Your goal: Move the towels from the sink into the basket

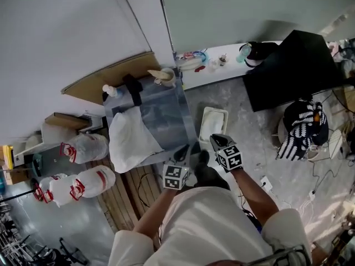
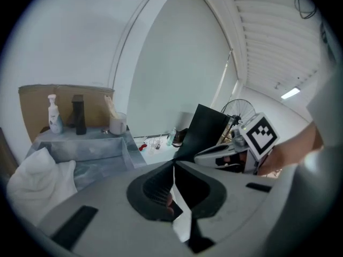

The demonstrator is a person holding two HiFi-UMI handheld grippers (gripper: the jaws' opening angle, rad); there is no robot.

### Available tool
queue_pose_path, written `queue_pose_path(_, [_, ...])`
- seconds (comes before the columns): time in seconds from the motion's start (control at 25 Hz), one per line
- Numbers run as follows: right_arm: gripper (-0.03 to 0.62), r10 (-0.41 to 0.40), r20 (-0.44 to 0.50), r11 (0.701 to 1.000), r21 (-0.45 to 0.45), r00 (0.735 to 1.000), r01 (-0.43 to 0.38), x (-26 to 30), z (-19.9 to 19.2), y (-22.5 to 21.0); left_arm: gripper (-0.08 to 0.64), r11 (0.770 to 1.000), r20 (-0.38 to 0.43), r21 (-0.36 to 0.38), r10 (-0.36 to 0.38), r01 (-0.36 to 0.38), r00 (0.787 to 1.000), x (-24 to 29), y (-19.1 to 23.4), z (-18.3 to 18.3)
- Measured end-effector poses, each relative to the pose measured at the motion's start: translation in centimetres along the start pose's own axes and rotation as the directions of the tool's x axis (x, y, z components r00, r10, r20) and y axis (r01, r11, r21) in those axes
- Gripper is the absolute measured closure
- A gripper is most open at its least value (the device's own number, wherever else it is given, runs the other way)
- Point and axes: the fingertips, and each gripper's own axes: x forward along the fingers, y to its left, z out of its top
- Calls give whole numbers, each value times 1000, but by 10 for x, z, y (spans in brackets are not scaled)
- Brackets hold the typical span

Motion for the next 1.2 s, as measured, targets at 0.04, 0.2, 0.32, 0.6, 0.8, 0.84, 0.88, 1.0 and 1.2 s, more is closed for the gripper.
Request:
queue_pose_path(0.04, [566, 3, 4, 1000, -5, 1000, -3, -3, 3, 6, 546, 1000, 2, 1, -1, 1, 1000, -8, 2, 2])
queue_pose_path(0.2, [581, 31, 15, 999, -28, 999, -30, -10, 16, 32, 546, 999, 14, -30, 14, -14, 1000, -41, 17, 9])
queue_pose_path(0.32, [588, 43, 25, 998, -53, 999, -42, -14, 27, 49, 546, 998, 33, -53, 32, -30, 999, -60, 29, 15])
queue_pose_path(0.6, [589, 63, 63, 993, -103, 996, -56, -14, 57, 75, 546, 993, 93, -74, 94, -87, 991, -99, 61, 30])
queue_pose_path(0.8, [589, 85, 69, 988, -134, 994, -75, 2, 77, 92, 546, 988, 114, -90, 138, -128, 984, -117, 87, 29])
queue_pose_path(0.84, [589, 90, 69, 987, -139, 994, -80, 5, 80, 96, 546, 986, 117, -94, 148, -137, 982, -121, 92, 28])
queue_pose_path(0.88, [589, 96, 69, 986, -144, 993, -86, 9, 84, 101, 546, 985, 116, -101, 153, -142, 981, -125, 97, 28])
queue_pose_path(1.0, [589, 121, 62, 981, -160, 991, -109, 20, 90, 117, 546, 980, 113, -126, 171, -156, 979, -135, 109, 24])
queue_pose_path(1.2, [589, 162, 32, 973, -171, 986, -155, 45, 92, 143, 546, 967, 108, -159, 216, -198, 970, -148, 133, 14])
